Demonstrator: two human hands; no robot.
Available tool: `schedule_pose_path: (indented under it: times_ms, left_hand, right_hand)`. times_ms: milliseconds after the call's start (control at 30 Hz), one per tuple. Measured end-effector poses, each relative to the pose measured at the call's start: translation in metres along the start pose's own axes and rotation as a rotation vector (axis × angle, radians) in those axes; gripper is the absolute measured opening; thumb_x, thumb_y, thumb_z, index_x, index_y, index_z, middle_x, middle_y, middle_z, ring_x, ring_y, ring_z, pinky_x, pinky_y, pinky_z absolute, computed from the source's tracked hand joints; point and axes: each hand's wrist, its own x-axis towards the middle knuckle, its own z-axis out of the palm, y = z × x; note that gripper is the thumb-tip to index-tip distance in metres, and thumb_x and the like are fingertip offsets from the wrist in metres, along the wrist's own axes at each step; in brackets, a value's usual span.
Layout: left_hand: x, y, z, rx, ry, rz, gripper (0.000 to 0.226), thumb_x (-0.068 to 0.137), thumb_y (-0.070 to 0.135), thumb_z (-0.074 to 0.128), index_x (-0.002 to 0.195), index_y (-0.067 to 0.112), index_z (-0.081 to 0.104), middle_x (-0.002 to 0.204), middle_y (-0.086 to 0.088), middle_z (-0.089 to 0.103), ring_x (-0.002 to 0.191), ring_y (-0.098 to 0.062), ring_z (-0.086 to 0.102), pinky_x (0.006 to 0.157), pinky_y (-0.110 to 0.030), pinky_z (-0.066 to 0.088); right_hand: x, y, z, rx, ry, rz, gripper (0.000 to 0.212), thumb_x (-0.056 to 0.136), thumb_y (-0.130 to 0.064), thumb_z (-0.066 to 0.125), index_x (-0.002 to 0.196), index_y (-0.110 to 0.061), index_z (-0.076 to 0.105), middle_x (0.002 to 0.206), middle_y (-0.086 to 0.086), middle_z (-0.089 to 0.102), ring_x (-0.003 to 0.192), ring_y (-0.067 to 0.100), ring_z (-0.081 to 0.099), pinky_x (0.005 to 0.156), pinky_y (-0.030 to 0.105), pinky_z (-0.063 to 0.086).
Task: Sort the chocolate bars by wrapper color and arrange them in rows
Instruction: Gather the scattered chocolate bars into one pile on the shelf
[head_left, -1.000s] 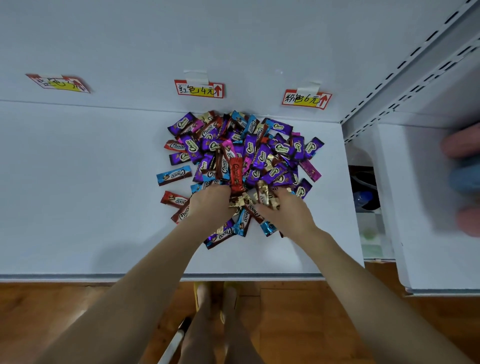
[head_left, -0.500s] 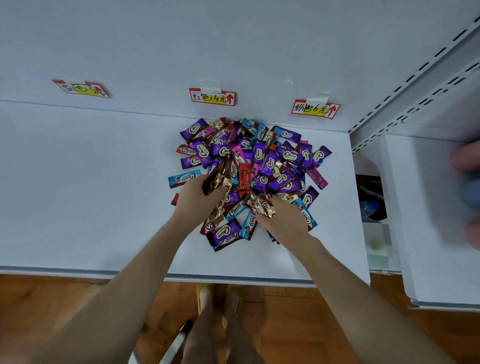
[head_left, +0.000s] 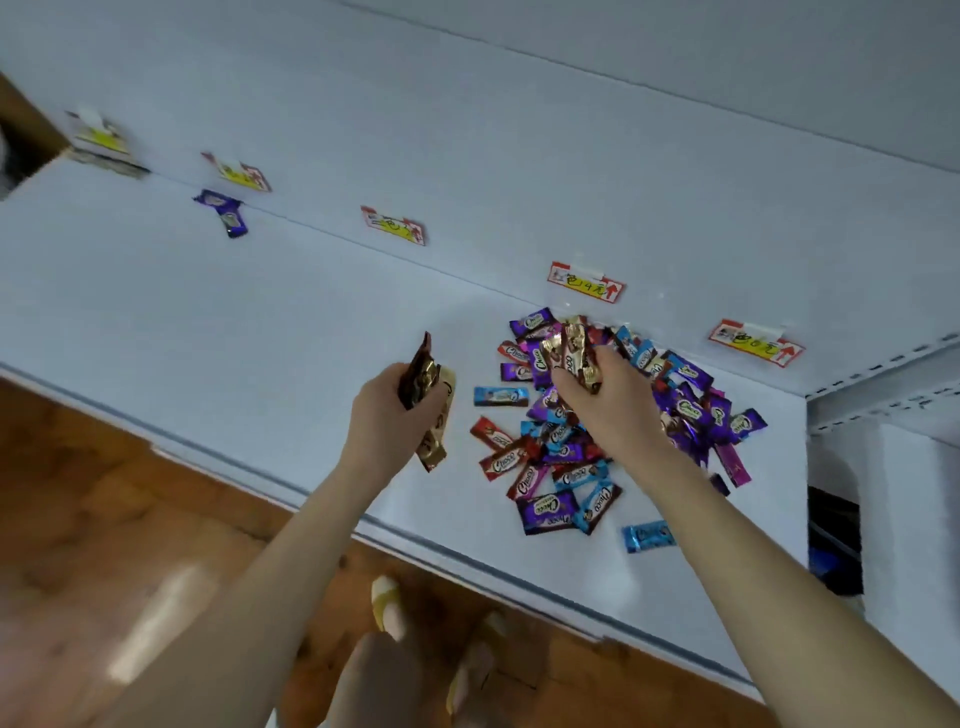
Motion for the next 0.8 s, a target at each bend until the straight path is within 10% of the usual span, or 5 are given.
schedule_pose_path:
  times_ms: [300, 800]
  left_hand:
    - [0.014, -0.044, -0.166, 0.246, 0.232, -0.091, 0.010, 0.091, 0.025, 0.055, 0.085, 0.016, 0.054, 0.068, -0.003, 0.062, 0.063, -0.022, 0.061, 0.059, -0.033, 0.050]
    - [0.112, -0.153, -0.392, 0.561, 0.198, -0.137, 0.017, 0.093, 0.025, 0.053, 0.103, 0.013, 0.057, 0.080, -0.004, 0.064, 0.069, -0.021, 0.061, 0.055, -0.032, 0.048]
  right_hand:
    - [0.048, -0.144, 0.093, -0.137, -0.158, -0.211, 0.029, 0.089, -0.036, 0.054, 0.096, -0.008, 0.053, 0.080, 0.006, 0.065, 0.070, 0.026, 0.058, 0.062, 0.036, 0.044]
    - [0.129, -0.347, 0.304, -0.285, -0.327, -0.281, 0.029, 0.091, -0.037, 0.050, 0.086, -0.010, 0.042, 0.068, 0.000, 0.052, 0.064, 0.026, 0.054, 0.058, 0.035, 0.044]
